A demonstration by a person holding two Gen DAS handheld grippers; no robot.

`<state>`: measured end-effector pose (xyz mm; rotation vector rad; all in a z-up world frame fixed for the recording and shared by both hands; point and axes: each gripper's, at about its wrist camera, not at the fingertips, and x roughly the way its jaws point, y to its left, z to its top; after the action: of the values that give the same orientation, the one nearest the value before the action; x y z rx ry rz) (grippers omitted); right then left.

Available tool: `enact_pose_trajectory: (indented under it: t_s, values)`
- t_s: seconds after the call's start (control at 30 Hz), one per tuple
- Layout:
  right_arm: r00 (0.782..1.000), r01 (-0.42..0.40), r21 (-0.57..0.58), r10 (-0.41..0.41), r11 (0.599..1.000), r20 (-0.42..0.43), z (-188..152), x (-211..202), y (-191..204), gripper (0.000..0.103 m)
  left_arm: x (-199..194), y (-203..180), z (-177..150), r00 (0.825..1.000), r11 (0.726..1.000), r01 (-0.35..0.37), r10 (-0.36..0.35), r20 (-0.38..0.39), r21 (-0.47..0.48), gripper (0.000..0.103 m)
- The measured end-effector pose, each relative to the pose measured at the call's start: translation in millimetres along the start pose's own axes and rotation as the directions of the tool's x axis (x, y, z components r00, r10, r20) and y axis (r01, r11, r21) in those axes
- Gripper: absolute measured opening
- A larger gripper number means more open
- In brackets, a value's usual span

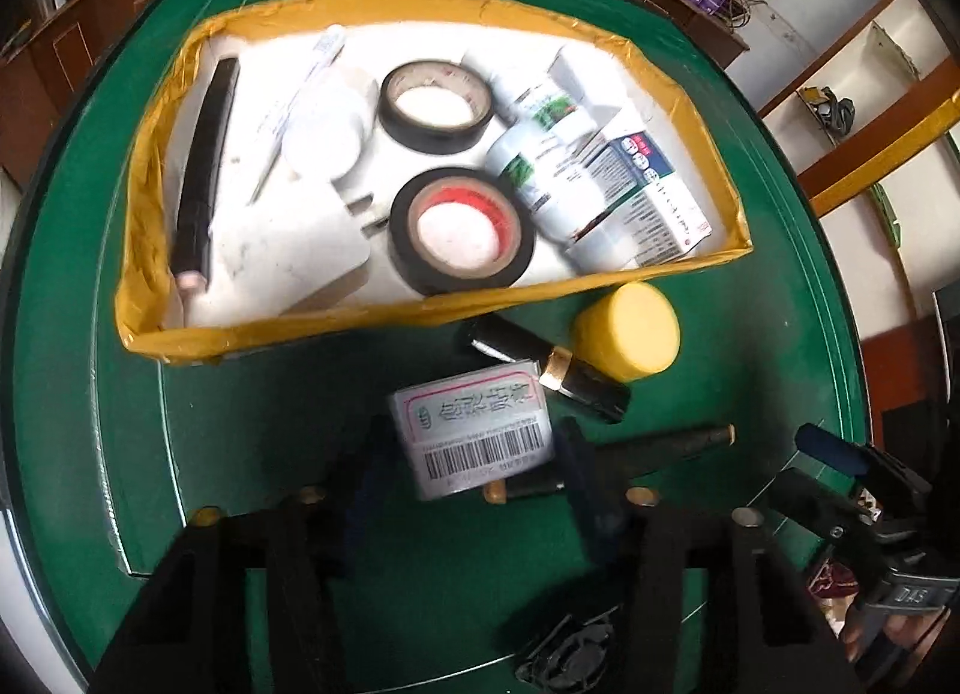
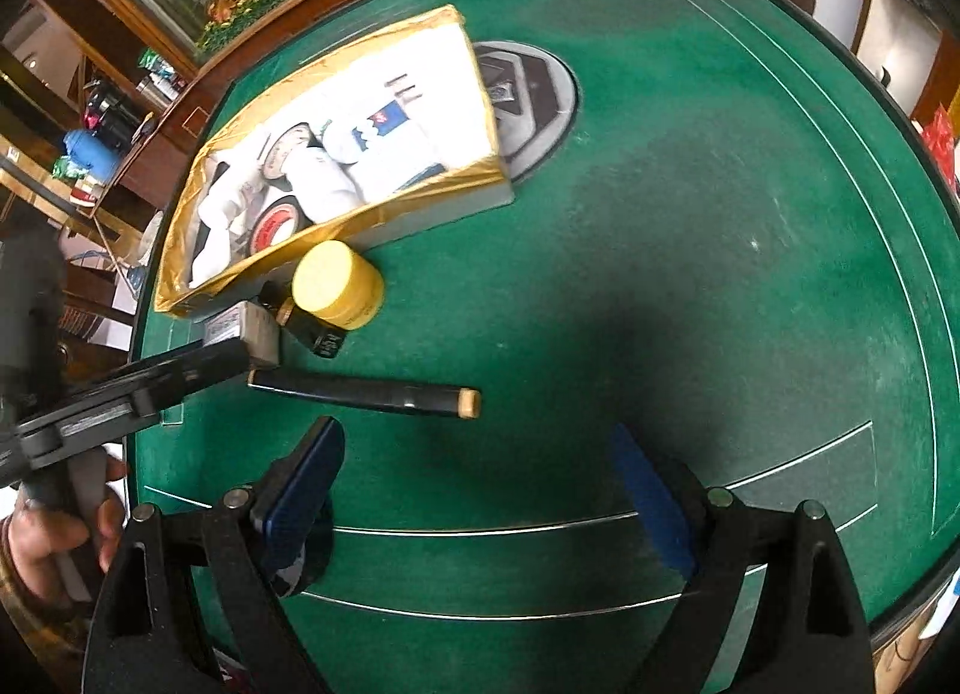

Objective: Organize rigid objects
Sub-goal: 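Grasp the barcode medicine box with the left gripper while the right grasps the yellow-lidded jar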

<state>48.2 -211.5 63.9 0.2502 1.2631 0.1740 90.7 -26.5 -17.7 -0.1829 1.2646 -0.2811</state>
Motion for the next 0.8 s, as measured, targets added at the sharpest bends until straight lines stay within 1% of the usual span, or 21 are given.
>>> enact_pose_trajectory:
  t_s: [0.1,0.2,0.27,0.33,0.37,0.4,0.5,0.57,0.63,0.77,0.8]
  values:
    - [1.000,-0.010,-0.036,0.010,0.999,0.002,2.6,-0.8,10.2,0.090,-4.3,7.9,-8.3,1.000,1.000,0.025,-0.025,-0.001,0.000,0.054]
    - [1.000,-0.022,-0.081,0.022,0.996,-0.005,7.3,1.8,23.3,0.088,-12.3,20.7,-22.7,1.000,1.000,0.016,-0.016,-0.001,0.011,0.054]
    - [0.999,-0.030,-0.108,0.029,0.994,-0.014,10.7,4.1,31.3,0.079,-16.1,29.8,-31.1,1.000,1.000,0.019,-0.019,-0.007,0.003,0.054]
    - [0.998,-0.053,-0.132,0.048,0.990,-0.034,15.7,9.6,41.1,0.063,-22.4,41.5,-43.9,1.000,1.000,0.023,-0.023,-0.004,-0.009,0.055]
    - [0.998,-0.059,-0.139,0.054,0.989,-0.039,17.2,11.8,44.5,0.060,-23.6,45.0,-47.2,1.000,1.000,0.025,-0.025,-0.002,-0.013,0.055]
    - [0.997,-0.063,-0.151,0.057,0.986,-0.045,18.9,14.4,49.1,0.055,-26.2,50.0,-51.3,1.000,0.999,0.030,-0.030,0.002,-0.021,0.055]
    - [0.996,-0.069,-0.174,0.059,0.982,-0.063,27.4,26.0,61.7,0.054,-29.1,55.5,-55.4,0.999,0.998,0.046,-0.045,0.011,-0.047,0.055]
    - [0.996,-0.069,-0.161,0.058,0.985,-0.068,34.4,32.3,65.7,0.054,-28.7,54.7,-54.8,0.999,0.997,0.043,-0.042,0.017,-0.061,0.055]
    - [0.995,-0.072,-0.141,0.062,0.987,-0.072,43.8,40.3,70.2,0.054,-27.4,52.5,-54.8,0.999,0.998,0.032,-0.031,0.022,-0.060,0.055]
    - [0.996,-0.049,-0.123,0.038,0.991,-0.086,56.9,56.2,74.7,0.054,-25.5,46.7,-52.7,1.000,0.999,0.015,-0.013,0.027,-0.045,0.055]
    - [0.996,-0.043,-0.121,0.033,0.992,-0.087,59.1,59.0,74.8,0.051,-26.3,48.1,-52.6,1.000,0.999,0.014,-0.013,0.027,-0.044,0.055]
